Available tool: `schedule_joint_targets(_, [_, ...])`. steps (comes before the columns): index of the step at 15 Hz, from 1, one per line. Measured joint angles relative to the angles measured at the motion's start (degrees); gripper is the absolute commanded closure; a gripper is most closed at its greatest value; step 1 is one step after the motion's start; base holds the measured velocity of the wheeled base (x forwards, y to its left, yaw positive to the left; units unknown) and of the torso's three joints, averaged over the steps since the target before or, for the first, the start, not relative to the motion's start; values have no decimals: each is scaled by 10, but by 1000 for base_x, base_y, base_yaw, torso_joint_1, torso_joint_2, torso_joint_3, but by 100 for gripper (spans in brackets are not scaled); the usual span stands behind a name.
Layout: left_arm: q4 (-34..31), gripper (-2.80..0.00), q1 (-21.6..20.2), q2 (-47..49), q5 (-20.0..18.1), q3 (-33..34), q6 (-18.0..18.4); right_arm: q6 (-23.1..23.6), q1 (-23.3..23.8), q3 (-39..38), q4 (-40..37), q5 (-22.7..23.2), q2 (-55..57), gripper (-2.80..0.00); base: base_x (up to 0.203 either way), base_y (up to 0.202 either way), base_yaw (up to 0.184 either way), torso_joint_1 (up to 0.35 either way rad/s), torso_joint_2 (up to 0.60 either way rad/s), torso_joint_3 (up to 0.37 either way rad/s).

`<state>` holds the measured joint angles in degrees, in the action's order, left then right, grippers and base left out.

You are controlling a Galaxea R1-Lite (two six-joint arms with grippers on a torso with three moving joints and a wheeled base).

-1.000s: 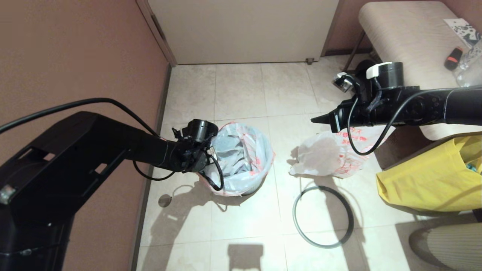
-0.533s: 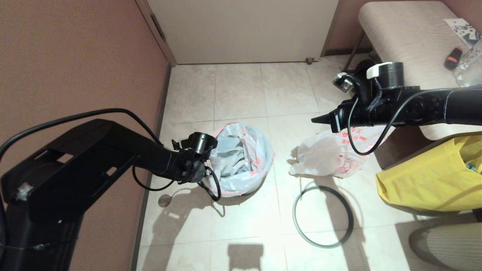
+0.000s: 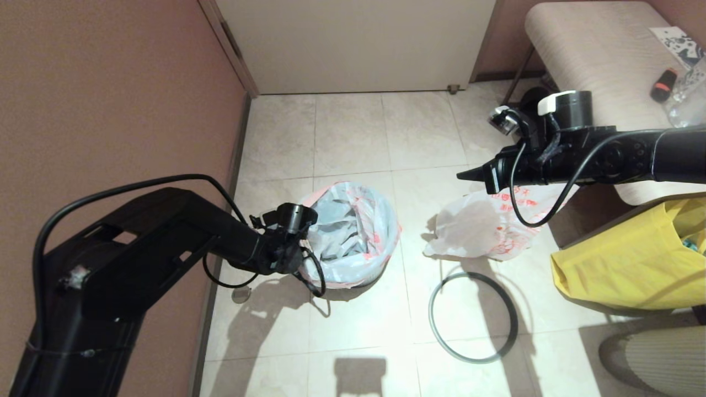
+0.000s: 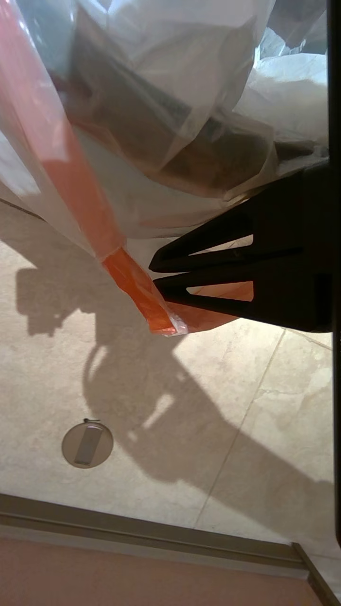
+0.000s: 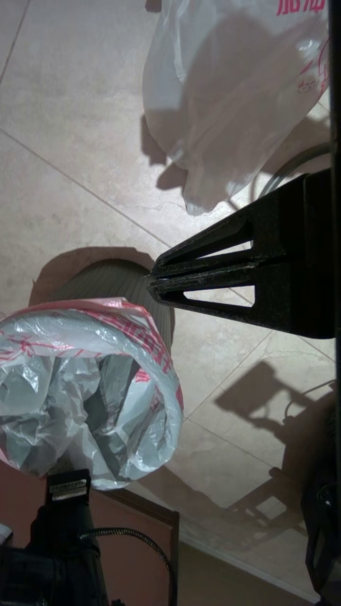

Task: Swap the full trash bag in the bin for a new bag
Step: Put the new garbage bag on the trash can

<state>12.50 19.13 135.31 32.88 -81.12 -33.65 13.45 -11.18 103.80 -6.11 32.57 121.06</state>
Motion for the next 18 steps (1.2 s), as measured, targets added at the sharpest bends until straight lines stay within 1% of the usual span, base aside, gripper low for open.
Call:
schedule_joint_targets(5, [-16,0,24,-84,-8,1,4,0,-1,0,0,0,0,0,0,0,0,0,0,0])
schedule_joint_targets(7, [-23,0,31,-102,-13,-11,5,0,-2,0,0,0,0,0,0,0,0,0,0,0])
schedule_joint_targets(10, [-24,0,31,-82,-25,-68,7,0,-1,0,0,0,0,0,0,0,0,0,0,0])
schedule_joint_targets(14, [-24,0,28,-22,-39,-150,25,0,0,0,0,0,0,0,0,0,0,0,0,0])
schedule_joint_targets(18, [-34,0,39,0,-46,-178,26,0,-1,0,0,0,2,0,0,0,0,0,0,0])
